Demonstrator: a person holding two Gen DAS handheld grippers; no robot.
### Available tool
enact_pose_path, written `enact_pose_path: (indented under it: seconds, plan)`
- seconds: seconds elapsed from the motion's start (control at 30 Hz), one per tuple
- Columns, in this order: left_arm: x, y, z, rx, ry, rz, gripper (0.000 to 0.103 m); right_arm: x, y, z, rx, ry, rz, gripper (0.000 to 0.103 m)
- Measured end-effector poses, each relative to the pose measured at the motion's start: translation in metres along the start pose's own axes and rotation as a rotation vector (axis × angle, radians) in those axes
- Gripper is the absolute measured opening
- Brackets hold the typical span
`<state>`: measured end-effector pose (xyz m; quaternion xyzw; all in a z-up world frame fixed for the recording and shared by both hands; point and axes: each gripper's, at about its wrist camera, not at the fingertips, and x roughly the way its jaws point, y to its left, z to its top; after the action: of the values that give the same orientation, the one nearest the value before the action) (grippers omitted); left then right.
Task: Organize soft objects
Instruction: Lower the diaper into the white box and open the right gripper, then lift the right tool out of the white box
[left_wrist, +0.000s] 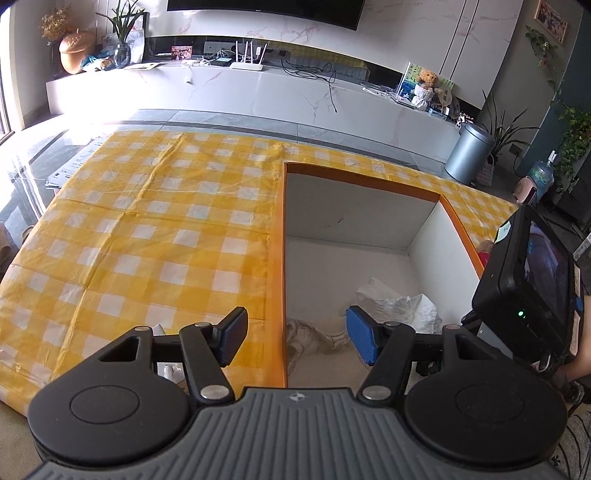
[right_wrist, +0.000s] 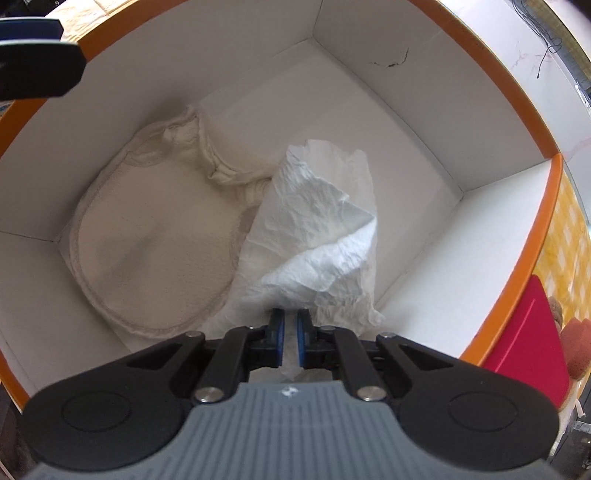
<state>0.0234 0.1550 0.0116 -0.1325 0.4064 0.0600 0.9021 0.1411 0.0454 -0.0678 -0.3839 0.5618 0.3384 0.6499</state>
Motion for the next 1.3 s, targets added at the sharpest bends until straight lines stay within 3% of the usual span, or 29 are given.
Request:
enact_pose_path:
  seconds: [0.13, 0.27, 0.33, 0.43, 0.53, 0.67, 0.87, 1.0, 1.3]
  plan:
    - [-0.003, 0.000, 0.000, -0.003, -0.003, -0.011, 0.073, 0.003, 0.014, -0.002, -0.023, 0.032, -0.025, 0.001]
    - [-0.004, -0.003, -0.001, 0.005, -0.004, -0.006, 0.073, 0.002, 0.031, -0.015, -0.079, 0.101, 0.022, 0.000]
    - [-0.004, -0.004, -0.001, 0.007, -0.005, -0.007, 0.073, -0.011, 0.030, -0.018, -0.057, 0.064, 0.033, 0.000]
    - [-0.003, -0.005, -0.001, 0.014, -0.003, -0.006, 0.073, -0.048, 0.019, -0.015, -0.031, -0.046, 0.066, 0.000]
    - [0.000, -0.003, 0.000, 0.007, 0.004, 0.001, 0.073, -0.083, 0.000, -0.003, 0.032, -0.171, 0.047, 0.000]
    - [0.004, 0.001, 0.000, -0.003, 0.012, 0.009, 0.073, -0.079, -0.026, 0.022, 0.144, -0.225, 0.000, 0.002]
    - [0.008, 0.005, 0.000, -0.009, 0.020, 0.019, 0.073, -0.018, -0.047, 0.040, 0.225, -0.181, 0.002, 0.003]
    - [0.011, 0.008, 0.000, -0.019, 0.028, 0.027, 0.073, 0.009, -0.041, 0.040, 0.185, -0.106, 0.043, 0.004]
    - [0.010, -0.001, -0.002, -0.001, 0.030, 0.022, 0.073, -0.001, -0.014, 0.014, 0.075, 0.023, 0.079, 0.004]
